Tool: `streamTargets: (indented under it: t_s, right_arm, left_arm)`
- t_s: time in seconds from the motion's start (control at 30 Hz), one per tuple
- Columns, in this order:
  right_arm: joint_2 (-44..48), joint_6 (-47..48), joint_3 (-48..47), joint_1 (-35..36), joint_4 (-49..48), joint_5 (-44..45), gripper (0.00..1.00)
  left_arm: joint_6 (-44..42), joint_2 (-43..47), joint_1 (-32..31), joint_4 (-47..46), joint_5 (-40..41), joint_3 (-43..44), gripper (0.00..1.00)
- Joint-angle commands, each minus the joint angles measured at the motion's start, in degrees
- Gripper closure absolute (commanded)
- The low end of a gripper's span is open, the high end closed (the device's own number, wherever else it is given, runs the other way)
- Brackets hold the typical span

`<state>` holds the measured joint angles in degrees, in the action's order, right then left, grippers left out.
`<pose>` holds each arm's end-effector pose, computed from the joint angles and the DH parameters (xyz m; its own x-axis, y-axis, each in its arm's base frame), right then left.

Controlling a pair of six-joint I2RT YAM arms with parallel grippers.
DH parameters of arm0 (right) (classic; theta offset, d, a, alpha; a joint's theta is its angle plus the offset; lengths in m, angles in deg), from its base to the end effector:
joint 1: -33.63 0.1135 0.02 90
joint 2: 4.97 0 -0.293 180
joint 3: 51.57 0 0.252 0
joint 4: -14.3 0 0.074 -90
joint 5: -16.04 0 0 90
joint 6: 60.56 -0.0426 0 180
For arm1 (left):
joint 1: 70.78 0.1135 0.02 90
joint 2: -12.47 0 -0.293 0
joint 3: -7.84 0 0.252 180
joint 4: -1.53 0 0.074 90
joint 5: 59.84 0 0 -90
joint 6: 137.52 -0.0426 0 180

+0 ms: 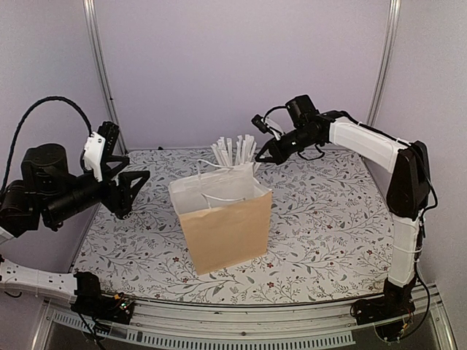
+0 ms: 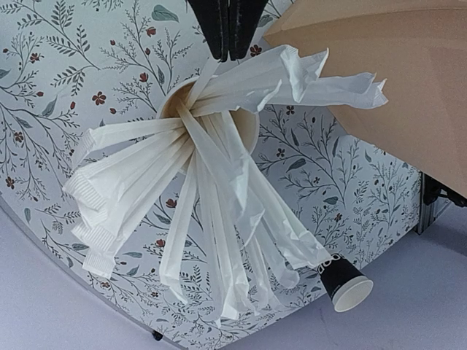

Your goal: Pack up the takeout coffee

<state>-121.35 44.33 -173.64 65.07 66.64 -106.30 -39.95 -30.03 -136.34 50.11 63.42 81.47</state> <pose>0.3946 0.2680 0.3210 -0.4058 -0.5026 -0.7634 -0.8881 0.4141 0.1995 0.0727 -0.1035 0.4089 -0.1948 0.1623 -0.9673 0.5237 0.8511 0.0374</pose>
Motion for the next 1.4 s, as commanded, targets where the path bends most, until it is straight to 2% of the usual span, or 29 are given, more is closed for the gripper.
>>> streamTargets:
  t_s: [0.0,0.4,0.53,0.63,0.7,0.83,0.93,1.03,1.17,1.37]
  right_arm:
    - [5.6,-0.7,-1.5,-0.2,1.0,-1.5,1.00]
    - [23.2,1.2,-5.1,-0.2,4.5,8.0,1.00]
    - [29.3,2.4,-3.8,-0.2,3.8,12.0,1.00]
    - [33.0,3.8,-3.3,-0.3,3.5,13.3,1.00]
    - [35.1,5.4,-2.7,-0.3,3.8,11.1,1.00]
    - [39.4,9.6,-2.7,-0.3,8.2,-1.5,1.00]
    - [41.6,13.1,-0.6,-0.3,12.0,-9.5,1.00]
    - [43.4,16.1,2.0,-0.3,15.8,-15.7,1.00]
    - [42.7,19.3,2.8,-0.3,20.3,-19.7,1.00]
    - [36.0,23.6,0.5,1.0,28.9,-23.7,1.00]
  left_arm:
    - [0.0,0.0,0.9,-1.9,2.0,-1.2,0.29]
    - [-2.6,2.1,3.5,-5.9,7.2,-5.6,0.20]
    - [-5.2,1.9,6.5,-10.3,8.4,-9.2,0.18]
    - [-6.4,1.9,11.3,-13.7,7.2,-12.7,0.18]
    - [-6.6,2.0,15.4,-15.7,5.2,-14.5,0.19]
    - [-5.5,2.5,24.6,-20.9,-2.8,-18.8,0.20]
    - [-5.0,2.4,28.9,-24.9,-8.8,-22.4,0.21]
    - [-4.7,1.1,31.1,-26.0,-12.7,-22.3,0.21]
    - [-4.7,1.1,32.1,-26.3,-14.6,-22.4,0.22]
    - [-4.4,2.8,32.3,-26.4,-14.3,-23.3,0.22]
